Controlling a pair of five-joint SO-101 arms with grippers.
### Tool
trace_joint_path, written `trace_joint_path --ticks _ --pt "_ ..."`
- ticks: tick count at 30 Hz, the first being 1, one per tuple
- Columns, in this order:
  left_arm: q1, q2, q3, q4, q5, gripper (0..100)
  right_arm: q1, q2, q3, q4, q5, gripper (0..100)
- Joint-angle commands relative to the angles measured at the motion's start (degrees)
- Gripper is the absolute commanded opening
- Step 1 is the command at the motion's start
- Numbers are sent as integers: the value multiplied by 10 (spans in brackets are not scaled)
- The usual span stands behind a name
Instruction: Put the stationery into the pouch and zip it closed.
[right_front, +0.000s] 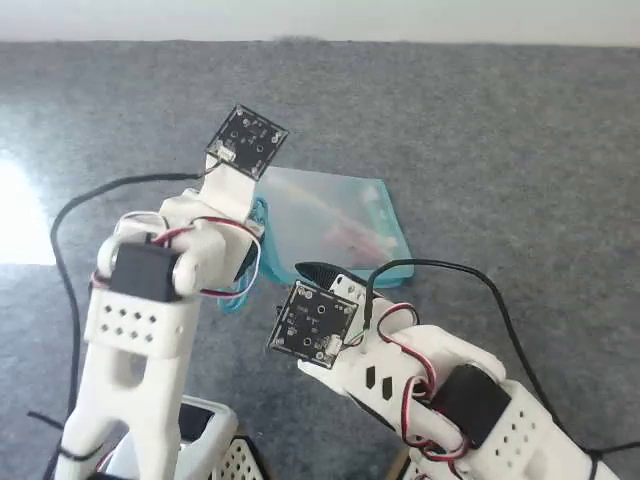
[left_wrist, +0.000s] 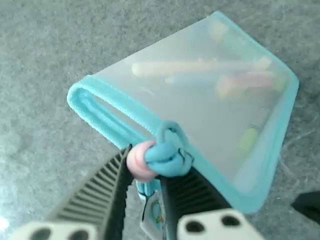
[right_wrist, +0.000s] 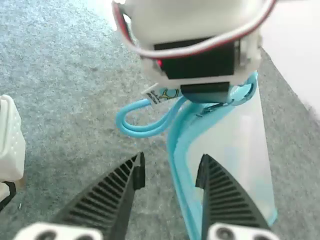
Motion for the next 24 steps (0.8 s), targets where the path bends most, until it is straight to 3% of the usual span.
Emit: trace_joint_path --ticks 1,7,12,18,24 --pt "4 28 -32 -22 -2 9 -6 -11 9 -15 -4 180" --pt "7 33 -45 -18 9 9 -17 -11 23 -25 -3 180" --pt "9 38 -115 36 14 9 -13 -12 45 -49 -3 180" --pt "9 93 -236 117 41 9 116 -17 28 -84 -6 179" --pt "16 194 -320 136 101 9 143 -15 26 -110 -12 180"
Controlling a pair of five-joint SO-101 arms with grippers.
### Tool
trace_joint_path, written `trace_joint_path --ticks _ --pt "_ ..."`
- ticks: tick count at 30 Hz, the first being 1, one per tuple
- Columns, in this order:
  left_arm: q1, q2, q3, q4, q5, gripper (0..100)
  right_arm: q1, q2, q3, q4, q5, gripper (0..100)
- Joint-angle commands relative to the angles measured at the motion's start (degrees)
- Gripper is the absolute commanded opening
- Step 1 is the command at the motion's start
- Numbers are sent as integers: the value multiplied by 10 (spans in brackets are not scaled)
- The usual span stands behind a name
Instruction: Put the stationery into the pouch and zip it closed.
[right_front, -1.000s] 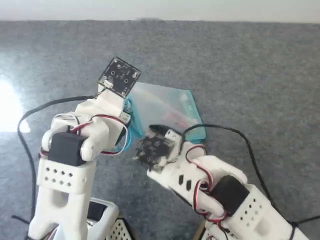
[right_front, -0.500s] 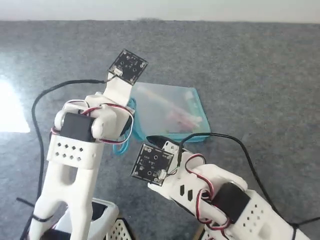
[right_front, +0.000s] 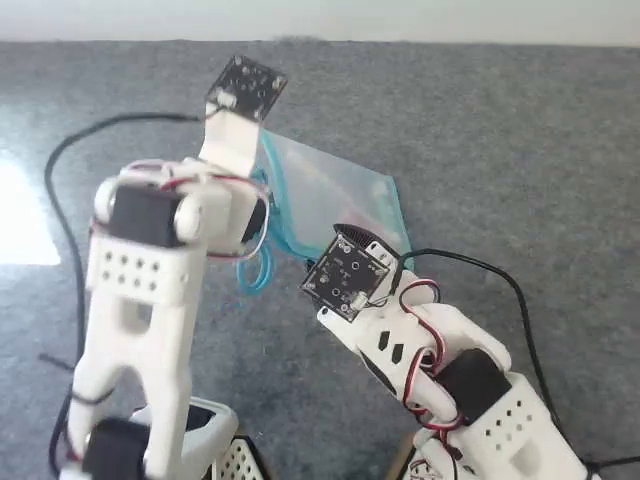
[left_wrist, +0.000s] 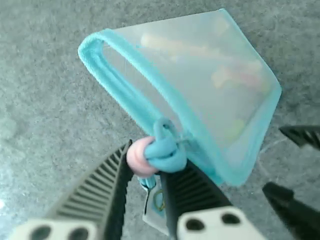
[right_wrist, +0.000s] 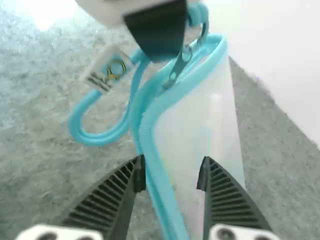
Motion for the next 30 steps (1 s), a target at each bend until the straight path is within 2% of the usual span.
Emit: trace_joint_path --ticks 1,9,15,21,25,30 --pt "20 36 -65 11 37 9 17 -14 -30 -15 -16 180" --pt "89 80 -160 38 51 9 20 -10 -34 -25 -19 179" --pt "92 86 -161 38 59 9 26 -10 4 -95 -19 180" --pt "93 89 -163 39 58 9 48 4 8 -102 -19 184" --pt "89 89 -163 39 56 9 48 35 5 -111 -25 236" --pt "89 89 -162 39 50 9 62 78 4 -158 -25 225"
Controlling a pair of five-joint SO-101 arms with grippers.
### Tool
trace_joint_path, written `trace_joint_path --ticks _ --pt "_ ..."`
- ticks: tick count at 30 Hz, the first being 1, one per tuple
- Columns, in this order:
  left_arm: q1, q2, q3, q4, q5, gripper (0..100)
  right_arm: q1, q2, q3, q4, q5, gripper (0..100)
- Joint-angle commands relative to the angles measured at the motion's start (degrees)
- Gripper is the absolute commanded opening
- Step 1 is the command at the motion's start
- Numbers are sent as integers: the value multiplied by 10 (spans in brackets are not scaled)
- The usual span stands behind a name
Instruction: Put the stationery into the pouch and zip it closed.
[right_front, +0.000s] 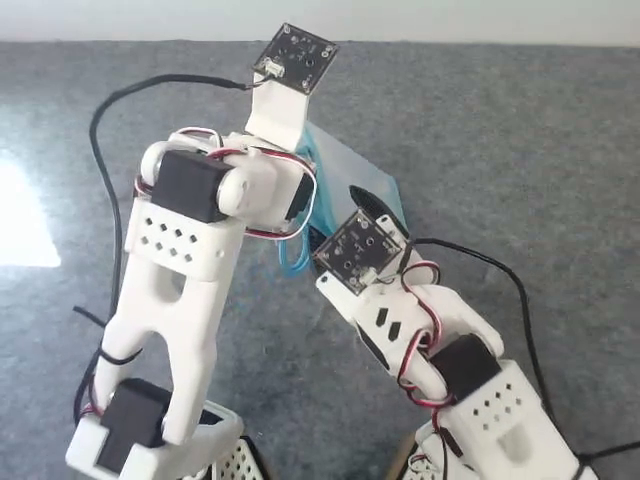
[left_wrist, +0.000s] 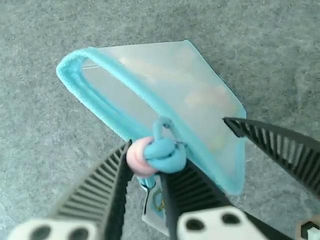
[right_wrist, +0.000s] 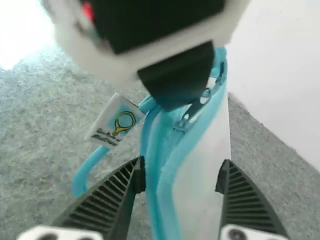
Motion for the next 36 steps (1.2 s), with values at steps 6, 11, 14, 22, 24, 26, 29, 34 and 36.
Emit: trace_joint_path --ticks 6,11,14,22,24,26,29,34,36 --pt "2 -1 -26 18 1 9 22 51 -44 -26 11 171" --pt "1 -1 -22 18 1 9 23 57 -45 -28 19 151" --pt "1 -4 -23 18 1 9 23 55 -47 -33 19 147" --pt "-9 -6 -26 17 1 9 23 58 -51 -68 19 75" --pt "-12 -6 -25 17 1 9 23 58 -51 -77 19 72" --pt "-13 -6 -23 17 1 9 23 58 -51 -87 20 53" --pt "-11 -5 -23 17 1 9 23 58 -51 -86 21 13" --pt "-17 -2 -22 16 1 10 24 55 -54 -53 20 8" --pt "-36 -1 -22 15 0 10 28 51 -63 -25 21 8"
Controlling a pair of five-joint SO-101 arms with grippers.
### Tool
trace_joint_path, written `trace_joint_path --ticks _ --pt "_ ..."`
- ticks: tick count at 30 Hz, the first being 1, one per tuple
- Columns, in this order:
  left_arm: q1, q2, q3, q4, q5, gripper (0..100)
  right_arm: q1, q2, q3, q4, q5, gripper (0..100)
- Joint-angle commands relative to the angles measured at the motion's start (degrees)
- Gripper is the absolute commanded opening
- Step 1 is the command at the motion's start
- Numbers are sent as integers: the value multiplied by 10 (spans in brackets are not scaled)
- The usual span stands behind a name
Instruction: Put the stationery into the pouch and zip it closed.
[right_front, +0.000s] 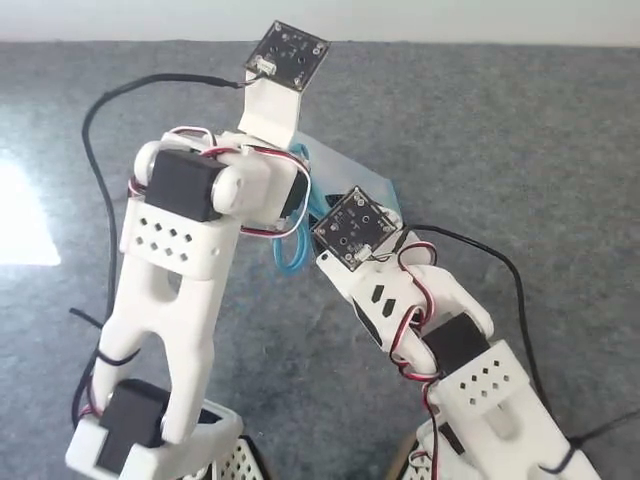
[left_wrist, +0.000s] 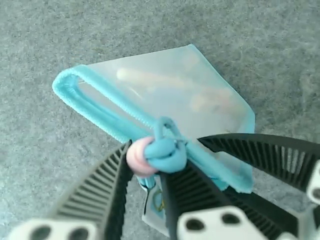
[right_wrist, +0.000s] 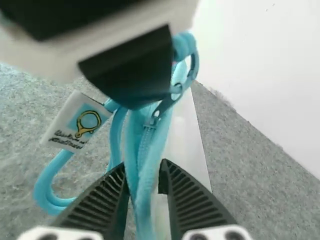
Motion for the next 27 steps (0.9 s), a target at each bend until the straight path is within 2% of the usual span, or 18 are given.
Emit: trace_joint_path --ticks 1,5,10,17,23,25,27 --pt "-32 -2 -22 11 -1 10 12 -9 -62 38 5 8" --pt "-71 -2 2 -8 -23 10 15 -27 -113 94 4 8" --pt "-73 -3 21 -16 -27 10 -12 -49 -132 127 -66 23" --pt "-68 -2 22 -13 -28 10 -42 -53 -134 135 -69 202" --pt "-57 -2 23 -12 -29 10 -60 -53 -135 126 -69 199" --pt "-57 -2 33 -16 -29 10 -59 -53 -137 124 -69 170" --pt "-57 -2 44 -18 -29 10 -59 -51 -140 125 -63 94"
